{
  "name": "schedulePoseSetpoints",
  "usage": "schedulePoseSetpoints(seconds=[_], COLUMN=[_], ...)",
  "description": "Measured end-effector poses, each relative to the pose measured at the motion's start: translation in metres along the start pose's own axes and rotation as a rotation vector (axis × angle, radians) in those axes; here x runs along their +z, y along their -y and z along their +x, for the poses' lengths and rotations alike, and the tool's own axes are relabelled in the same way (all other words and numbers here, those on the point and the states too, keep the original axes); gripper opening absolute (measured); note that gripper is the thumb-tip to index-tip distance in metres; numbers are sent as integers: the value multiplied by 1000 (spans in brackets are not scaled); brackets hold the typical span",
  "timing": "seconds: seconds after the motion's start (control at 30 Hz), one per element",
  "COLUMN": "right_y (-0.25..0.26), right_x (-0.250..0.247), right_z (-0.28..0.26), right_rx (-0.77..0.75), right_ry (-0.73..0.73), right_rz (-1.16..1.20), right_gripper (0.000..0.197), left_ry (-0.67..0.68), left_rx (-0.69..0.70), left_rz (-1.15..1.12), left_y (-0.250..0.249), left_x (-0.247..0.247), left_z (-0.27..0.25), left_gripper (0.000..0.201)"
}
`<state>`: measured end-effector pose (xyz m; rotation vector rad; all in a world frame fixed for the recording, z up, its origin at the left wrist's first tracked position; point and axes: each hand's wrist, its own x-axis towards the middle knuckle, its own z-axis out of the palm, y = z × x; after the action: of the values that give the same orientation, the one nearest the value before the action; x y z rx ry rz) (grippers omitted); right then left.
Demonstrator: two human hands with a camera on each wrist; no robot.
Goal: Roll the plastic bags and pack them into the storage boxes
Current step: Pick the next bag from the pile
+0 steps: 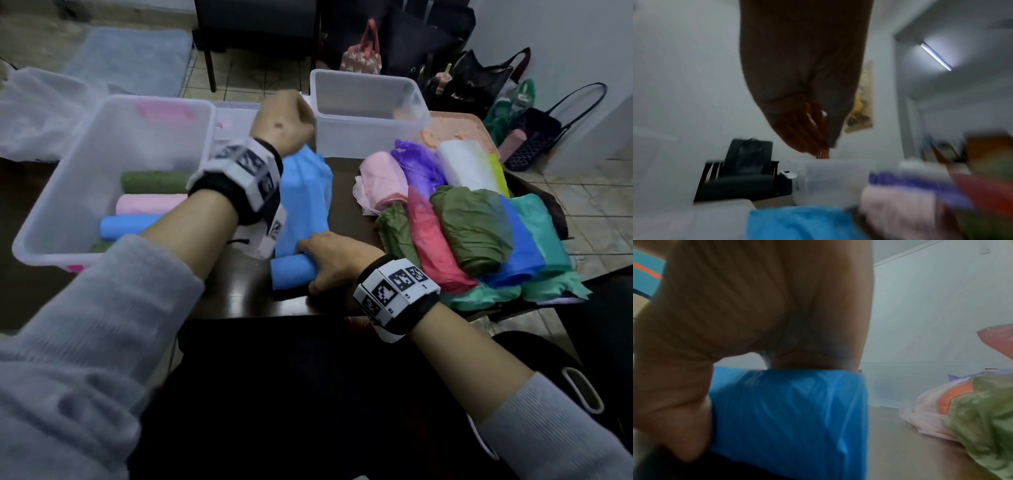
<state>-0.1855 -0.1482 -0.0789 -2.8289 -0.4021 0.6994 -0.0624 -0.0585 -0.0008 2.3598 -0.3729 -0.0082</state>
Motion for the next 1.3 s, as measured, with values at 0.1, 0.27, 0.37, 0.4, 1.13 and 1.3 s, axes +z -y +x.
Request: schedulePoseSetpoints(seconds=[0.1,0.27,0.37,0.4,1.13,1.3], right_y=[1,2,4,5,-6,-18], right_x=[1,7,5,4,0,-8], right_z=[0,-4,-5,-5,-5,3], right_rx=[-15,-25,-13,-17,-65,-62], right_ry=[-19,-49,-33,-24,-66,-34], right_rz=[-33,-118,-93,-76,178,220], right_gripper=[46,43,42,42,53,61], left_ry=[387,726,738,736,700,499], left_rx=[135,26,35,43,33,50], left_rz=[362,559,514,508,466,362], left_y=[11,57,67,69,74,70], left_x=[28,64,66,66,63,53], left_z=[-18,-34,-40,-41,-40,-45], left_gripper=[28,71,71,71,71,65])
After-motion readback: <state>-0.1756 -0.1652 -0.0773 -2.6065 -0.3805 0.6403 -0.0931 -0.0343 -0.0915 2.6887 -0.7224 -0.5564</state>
